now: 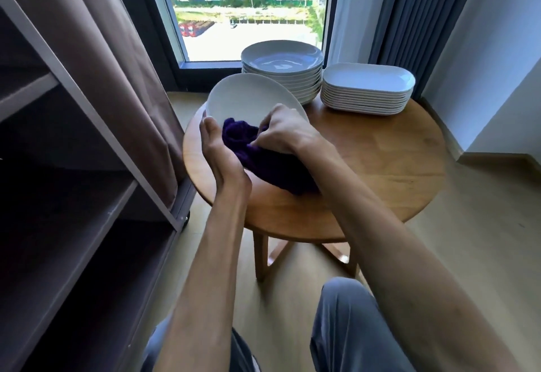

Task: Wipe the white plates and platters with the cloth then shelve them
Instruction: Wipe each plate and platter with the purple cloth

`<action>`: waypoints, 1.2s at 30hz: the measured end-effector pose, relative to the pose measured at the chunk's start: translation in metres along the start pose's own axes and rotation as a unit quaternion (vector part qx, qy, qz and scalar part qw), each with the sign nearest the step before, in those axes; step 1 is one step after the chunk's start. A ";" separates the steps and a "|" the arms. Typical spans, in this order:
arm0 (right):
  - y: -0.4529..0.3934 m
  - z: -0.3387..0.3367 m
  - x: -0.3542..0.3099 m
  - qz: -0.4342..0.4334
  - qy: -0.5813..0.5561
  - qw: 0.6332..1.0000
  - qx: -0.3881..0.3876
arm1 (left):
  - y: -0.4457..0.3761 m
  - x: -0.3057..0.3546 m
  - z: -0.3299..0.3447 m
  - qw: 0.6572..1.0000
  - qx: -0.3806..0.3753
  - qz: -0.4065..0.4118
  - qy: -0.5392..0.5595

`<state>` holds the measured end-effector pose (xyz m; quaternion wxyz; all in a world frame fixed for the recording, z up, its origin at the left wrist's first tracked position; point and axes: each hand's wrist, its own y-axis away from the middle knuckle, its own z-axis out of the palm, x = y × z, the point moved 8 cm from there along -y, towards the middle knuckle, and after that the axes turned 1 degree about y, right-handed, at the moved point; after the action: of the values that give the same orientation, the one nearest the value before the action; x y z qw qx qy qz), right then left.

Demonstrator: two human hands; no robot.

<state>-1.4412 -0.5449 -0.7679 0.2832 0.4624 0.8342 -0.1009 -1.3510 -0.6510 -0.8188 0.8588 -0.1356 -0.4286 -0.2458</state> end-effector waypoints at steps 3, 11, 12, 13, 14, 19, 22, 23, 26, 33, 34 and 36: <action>-0.003 -0.007 0.025 0.062 0.044 0.996 0.049 | -0.001 0.010 0.000 0.997 -0.027 0.034 -0.068; -0.012 -0.047 0.024 0.036 0.004 0.963 0.268 | 0.015 -0.004 0.016 0.986 -0.106 0.046 -0.124; -0.013 -0.051 0.019 0.025 -0.017 0.958 0.286 | 0.018 -0.006 0.017 0.986 -0.106 0.043 -0.121; -0.012 -0.055 0.012 0.013 -0.036 0.952 0.303 | 0.020 -0.006 0.021 0.985 -0.112 0.043 -0.124; -0.011 -0.057 0.004 -0.005 -0.053 0.948 0.314 | 0.022 -0.007 0.025 0.984 -0.121 0.043 -0.126; 0.002 -0.041 -0.032 -0.127 -0.121 0.961 0.215 | 0.019 -0.008 0.022 0.991 -0.106 0.022 -0.078; 0.010 -0.018 -0.028 -0.124 -0.127 0.981 0.078 | 0.010 0.000 0.010 0.994 -0.083 0.030 -0.063; 0.010 -0.010 -0.024 -0.109 -0.107 0.988 0.038 | 0.008 0.002 0.006 0.996 -0.067 0.030 -0.058; 0.007 0.001 -0.007 -0.044 -0.004 0.999 -0.013 | 0.004 0.002 -0.002 0.999 -0.011 0.020 -0.048; -0.002 -0.022 0.047 0.104 0.058 0.986 0.116 | 0.013 0.016 0.010 0.990 -0.060 0.069 -0.103; -0.002 -0.026 0.048 0.102 0.056 0.982 0.146 | 0.016 0.013 0.012 0.990 -0.069 0.065 -0.107; -0.003 -0.036 0.046 0.087 0.044 0.976 0.192 | 0.019 0.010 0.016 0.987 -0.084 0.062 -0.122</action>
<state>-1.4763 -0.4986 -0.7651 0.1595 0.5829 0.7674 -0.2140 -1.3466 -0.6314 -0.8022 0.7988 -0.2628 -0.4991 -0.2093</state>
